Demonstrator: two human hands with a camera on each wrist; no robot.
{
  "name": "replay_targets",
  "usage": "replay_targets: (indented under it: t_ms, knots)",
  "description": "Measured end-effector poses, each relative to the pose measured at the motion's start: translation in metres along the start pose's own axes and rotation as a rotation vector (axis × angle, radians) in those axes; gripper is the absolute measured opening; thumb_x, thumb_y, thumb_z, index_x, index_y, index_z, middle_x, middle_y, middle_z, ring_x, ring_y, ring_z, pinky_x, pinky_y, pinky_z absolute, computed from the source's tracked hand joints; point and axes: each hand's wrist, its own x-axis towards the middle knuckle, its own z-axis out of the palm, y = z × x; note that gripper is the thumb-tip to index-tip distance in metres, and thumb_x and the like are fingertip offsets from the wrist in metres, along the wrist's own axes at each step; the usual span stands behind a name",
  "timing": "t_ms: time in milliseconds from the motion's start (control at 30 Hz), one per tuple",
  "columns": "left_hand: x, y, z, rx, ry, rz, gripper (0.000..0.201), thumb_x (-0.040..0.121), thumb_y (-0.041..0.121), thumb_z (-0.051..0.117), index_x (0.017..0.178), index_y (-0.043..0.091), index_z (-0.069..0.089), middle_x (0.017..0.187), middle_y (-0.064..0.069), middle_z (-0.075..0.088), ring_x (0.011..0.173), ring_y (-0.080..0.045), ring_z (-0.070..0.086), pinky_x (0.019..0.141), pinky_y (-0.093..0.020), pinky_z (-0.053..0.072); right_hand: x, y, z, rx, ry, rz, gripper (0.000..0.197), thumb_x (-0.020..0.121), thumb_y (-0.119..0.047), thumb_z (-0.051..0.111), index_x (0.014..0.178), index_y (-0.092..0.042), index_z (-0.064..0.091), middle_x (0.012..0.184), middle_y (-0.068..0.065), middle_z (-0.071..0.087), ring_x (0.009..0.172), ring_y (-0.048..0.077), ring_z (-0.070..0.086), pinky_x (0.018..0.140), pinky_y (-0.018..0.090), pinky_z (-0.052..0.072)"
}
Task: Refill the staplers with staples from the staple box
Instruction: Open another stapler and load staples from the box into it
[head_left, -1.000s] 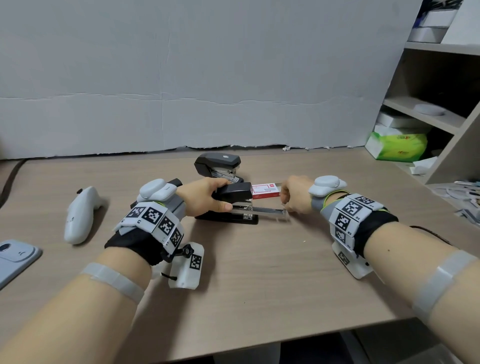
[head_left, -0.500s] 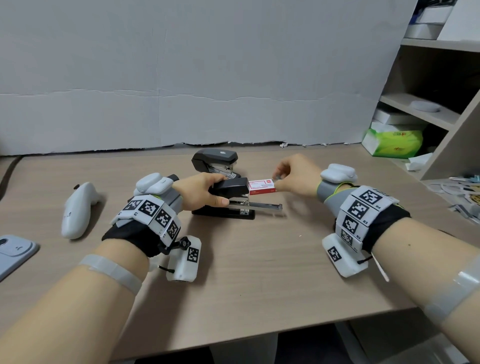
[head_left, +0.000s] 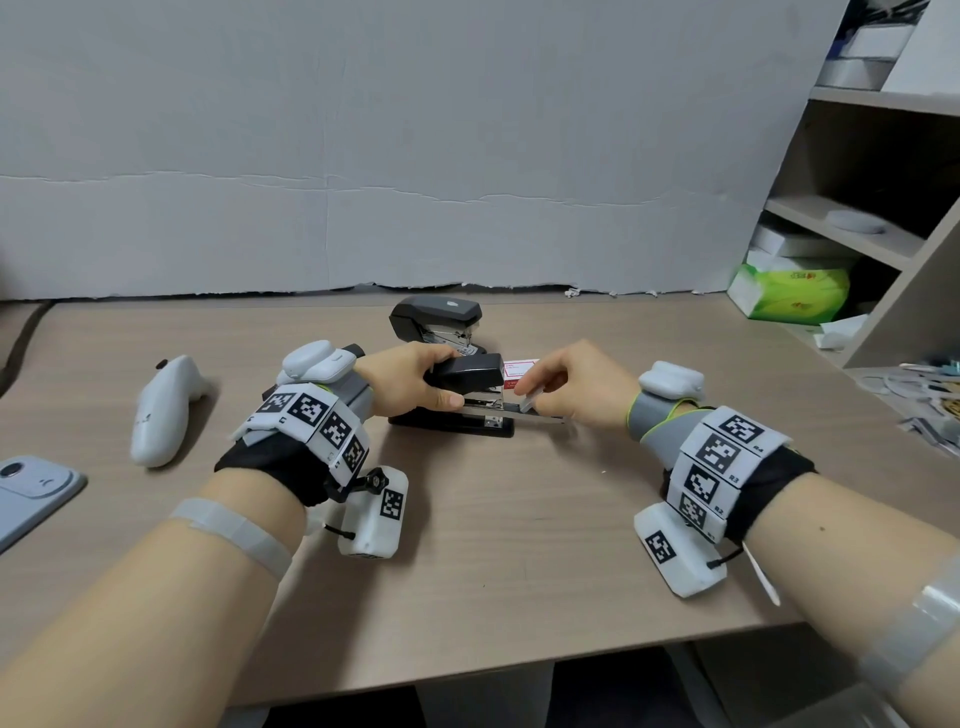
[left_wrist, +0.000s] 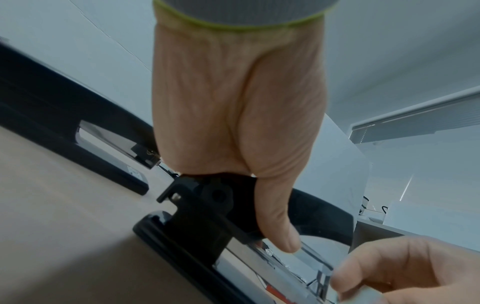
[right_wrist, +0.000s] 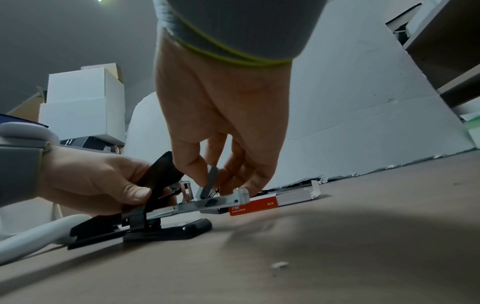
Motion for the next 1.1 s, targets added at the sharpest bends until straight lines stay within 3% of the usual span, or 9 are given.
replay_targets:
  t_ms: [100, 233, 400, 533, 767, 1100]
  knots:
    - [0.0, 0.0, 0.0, 0.008, 0.001, -0.003, 0.023, 0.088, 0.03, 0.069, 0.104, 0.029, 0.053, 0.085, 0.016, 0.058, 0.079, -0.009, 0.054, 0.072, -0.027, 0.039, 0.0, 0.001, 0.002, -0.026, -0.001, 0.02, 0.023, 0.075, -0.004, 0.064, 0.078, -0.024, 0.076, 0.047, -0.017, 0.056, 0.053, 0.011, 0.049, 0.057, 0.022, 0.043]
    - [-0.002, 0.002, -0.001, 0.031, 0.006, -0.003, 0.022, 0.088, 0.032, 0.068, 0.101, 0.029, 0.051, 0.082, 0.017, 0.055, 0.076, -0.005, 0.052, 0.068, -0.025, 0.038, -0.002, 0.002, 0.001, -0.071, -0.019, 0.013, 0.022, 0.074, -0.006, 0.067, 0.073, -0.028, 0.071, 0.061, -0.011, 0.06, 0.059, 0.013, 0.054, 0.064, 0.027, 0.047]
    - [-0.002, 0.003, -0.001, 0.03, 0.011, 0.009, 0.021, 0.089, 0.03, 0.069, 0.101, 0.029, 0.052, 0.082, 0.017, 0.056, 0.074, -0.002, 0.052, 0.065, -0.02, 0.038, -0.004, -0.002, 0.001, -0.21, -0.041, 0.006, 0.016, 0.077, -0.01, 0.068, 0.089, -0.019, 0.074, 0.07, -0.013, 0.058, 0.07, 0.015, 0.057, 0.069, 0.023, 0.044]
    - [-0.002, 0.002, 0.0, 0.006, 0.008, 0.018, 0.021, 0.088, 0.027, 0.069, 0.099, 0.03, 0.051, 0.08, 0.019, 0.055, 0.071, 0.002, 0.05, 0.063, -0.018, 0.036, -0.004, -0.006, -0.001, -0.227, -0.023, 0.014, 0.019, 0.077, -0.009, 0.067, 0.092, -0.018, 0.074, 0.076, -0.007, 0.064, 0.07, 0.015, 0.059, 0.069, 0.024, 0.046]
    - [0.0, 0.0, 0.0, 0.006, 0.004, -0.005, 0.024, 0.087, 0.032, 0.07, 0.104, 0.032, 0.053, 0.085, 0.017, 0.059, 0.08, -0.008, 0.056, 0.074, -0.028, 0.04, -0.004, -0.01, 0.002, -0.25, -0.027, 0.001, 0.017, 0.079, -0.009, 0.067, 0.092, -0.018, 0.073, 0.08, -0.004, 0.065, 0.068, 0.015, 0.057, 0.069, 0.024, 0.046]
    - [0.001, -0.002, 0.0, 0.004, 0.0, -0.014, 0.025, 0.086, 0.033, 0.07, 0.106, 0.032, 0.055, 0.089, 0.015, 0.061, 0.086, -0.013, 0.058, 0.081, -0.031, 0.044, -0.005, -0.011, 0.001, -0.26, -0.04, 0.009, 0.017, 0.079, -0.011, 0.067, 0.093, -0.019, 0.073, 0.081, -0.003, 0.065, 0.073, 0.018, 0.058, 0.07, 0.025, 0.047]
